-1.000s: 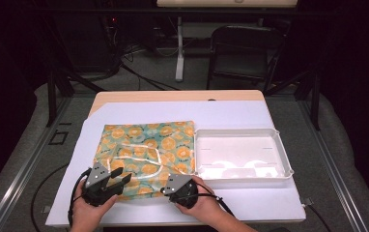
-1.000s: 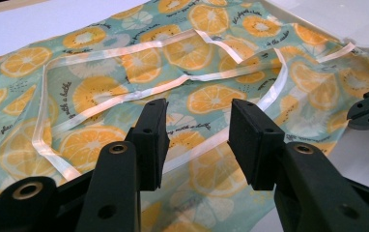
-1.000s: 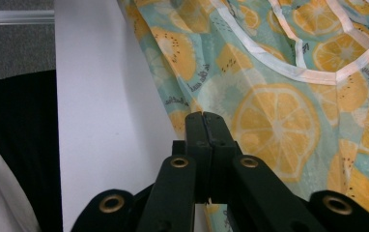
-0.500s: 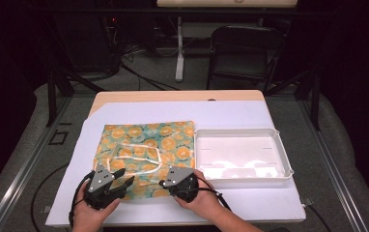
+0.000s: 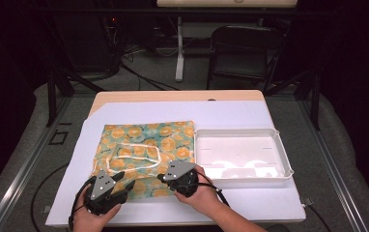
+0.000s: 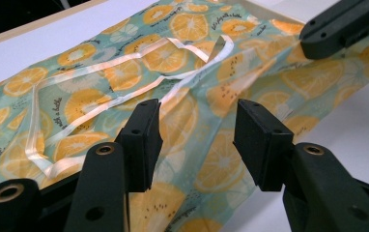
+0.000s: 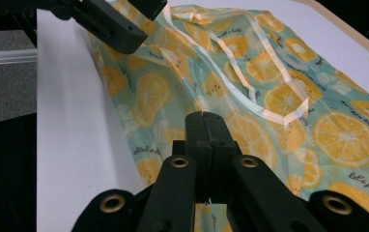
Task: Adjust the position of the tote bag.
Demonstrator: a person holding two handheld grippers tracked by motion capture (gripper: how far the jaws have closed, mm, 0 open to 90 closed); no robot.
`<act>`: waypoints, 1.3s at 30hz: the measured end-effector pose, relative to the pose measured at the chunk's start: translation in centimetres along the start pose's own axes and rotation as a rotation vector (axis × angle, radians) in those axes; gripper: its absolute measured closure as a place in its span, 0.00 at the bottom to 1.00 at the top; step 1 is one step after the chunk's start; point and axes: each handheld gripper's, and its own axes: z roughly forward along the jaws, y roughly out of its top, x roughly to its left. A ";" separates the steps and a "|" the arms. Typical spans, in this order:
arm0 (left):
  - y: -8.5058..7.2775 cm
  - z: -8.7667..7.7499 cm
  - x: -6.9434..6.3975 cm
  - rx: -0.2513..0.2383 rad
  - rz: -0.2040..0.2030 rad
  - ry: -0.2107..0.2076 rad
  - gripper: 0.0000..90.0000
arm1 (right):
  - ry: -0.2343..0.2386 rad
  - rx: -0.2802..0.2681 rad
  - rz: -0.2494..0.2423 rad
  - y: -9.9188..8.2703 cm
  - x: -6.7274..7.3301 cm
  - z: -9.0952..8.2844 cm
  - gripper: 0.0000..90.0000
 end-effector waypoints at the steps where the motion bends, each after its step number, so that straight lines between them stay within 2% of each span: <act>1: 0.0 0.0 0.0 0.000 0.000 0.000 0.58 | 0.000 -0.009 0.006 0.0 0.0 0.0 1.00; 10: -0.4 0.1 0.0 0.020 -0.009 0.000 0.58 | -0.007 -0.024 0.004 0.2 -0.1 -0.2 1.00; 14: -0.5 0.6 -0.4 0.040 0.014 -0.005 0.59 | -0.009 -0.030 0.007 0.2 -0.2 -0.2 1.00; 24: -0.7 1.1 -0.5 0.060 0.041 0.046 0.63 | -0.015 -0.043 0.008 0.3 -0.3 -0.5 1.00; 34: -0.9 1.2 -0.3 0.087 0.026 0.072 0.71 | -0.022 -0.059 0.012 0.4 -0.4 -0.8 1.00; 39: -0.9 1.1 -0.3 0.092 0.022 0.072 0.75 | -0.027 -0.062 0.012 0.3 -0.5 -0.9 1.00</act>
